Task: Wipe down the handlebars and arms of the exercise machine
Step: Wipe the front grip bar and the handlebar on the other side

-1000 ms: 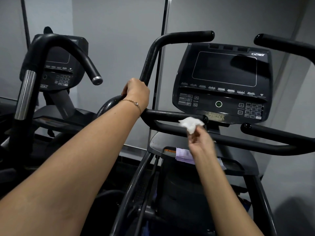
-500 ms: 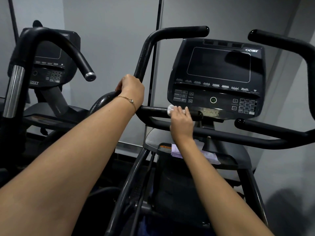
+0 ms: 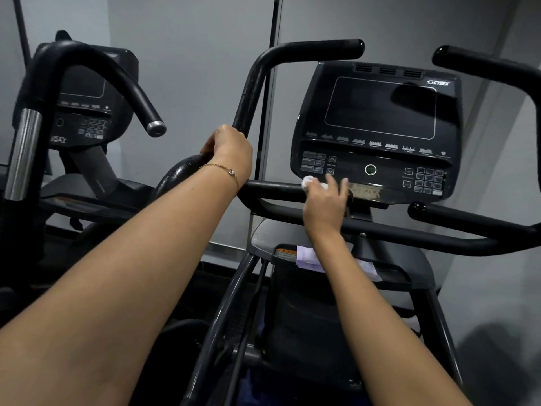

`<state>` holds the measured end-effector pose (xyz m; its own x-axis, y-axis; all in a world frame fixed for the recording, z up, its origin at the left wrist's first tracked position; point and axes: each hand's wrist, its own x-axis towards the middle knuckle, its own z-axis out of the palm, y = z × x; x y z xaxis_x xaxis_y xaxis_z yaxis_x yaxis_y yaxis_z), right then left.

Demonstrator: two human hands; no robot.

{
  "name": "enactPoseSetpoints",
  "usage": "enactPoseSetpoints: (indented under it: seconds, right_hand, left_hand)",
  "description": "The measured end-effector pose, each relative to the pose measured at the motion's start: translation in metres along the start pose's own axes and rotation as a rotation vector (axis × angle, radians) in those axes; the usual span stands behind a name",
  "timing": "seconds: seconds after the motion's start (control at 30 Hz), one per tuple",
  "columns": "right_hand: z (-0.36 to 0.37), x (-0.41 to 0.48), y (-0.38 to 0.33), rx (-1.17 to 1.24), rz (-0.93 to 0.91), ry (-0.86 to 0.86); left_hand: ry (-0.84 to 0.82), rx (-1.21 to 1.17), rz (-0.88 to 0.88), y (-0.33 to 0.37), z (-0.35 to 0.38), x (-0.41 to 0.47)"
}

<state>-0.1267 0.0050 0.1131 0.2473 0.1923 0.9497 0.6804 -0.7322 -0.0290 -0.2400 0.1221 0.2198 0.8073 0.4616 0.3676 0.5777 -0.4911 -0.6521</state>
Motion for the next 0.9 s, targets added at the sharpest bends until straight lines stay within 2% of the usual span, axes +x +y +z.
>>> enactPoseSetpoints:
  seconds: [0.13,0.23,0.33,0.4,0.53,0.63,0.77,0.83,0.9]
  right_hand:
    - [0.004,-0.002,0.002,-0.032,-0.085,-0.030]
    - [-0.006,-0.009,0.021,-0.022,0.029,0.096]
    - [-0.008,-0.011,0.013,-0.009,0.122,0.141]
    - [-0.001,-0.004,-0.001,-0.003,0.091,0.113]
    - [0.021,0.006,-0.029,0.053,-0.102,-0.054]
    - [0.028,0.004,-0.021,0.085,-0.198,-0.114]
    - [0.022,-0.005,0.001,0.084,-0.142,-0.044]
    - [0.027,-0.003,-0.005,0.025,-0.116,-0.009]
    - [0.034,0.006,-0.021,0.031,-0.113,-0.044]
  left_hand:
    - [0.000,-0.007,-0.009,-0.001,-0.002,0.000]
    - [0.011,-0.008,0.008,-0.001,-0.001,-0.001]
    - [0.013,0.001,0.013,-0.001,0.002,-0.001]
    - [0.016,0.003,0.012,0.000,0.004,-0.001]
    - [0.017,0.012,0.006,0.000,0.005,0.001]
    - [0.019,0.004,0.003,0.000,0.005,0.003]
    - [0.031,-0.025,0.026,-0.003,0.007,0.002]
    - [0.037,-0.039,0.032,-0.004,0.008,0.002]
    - [0.036,-0.052,0.034,-0.005,0.008,0.002]
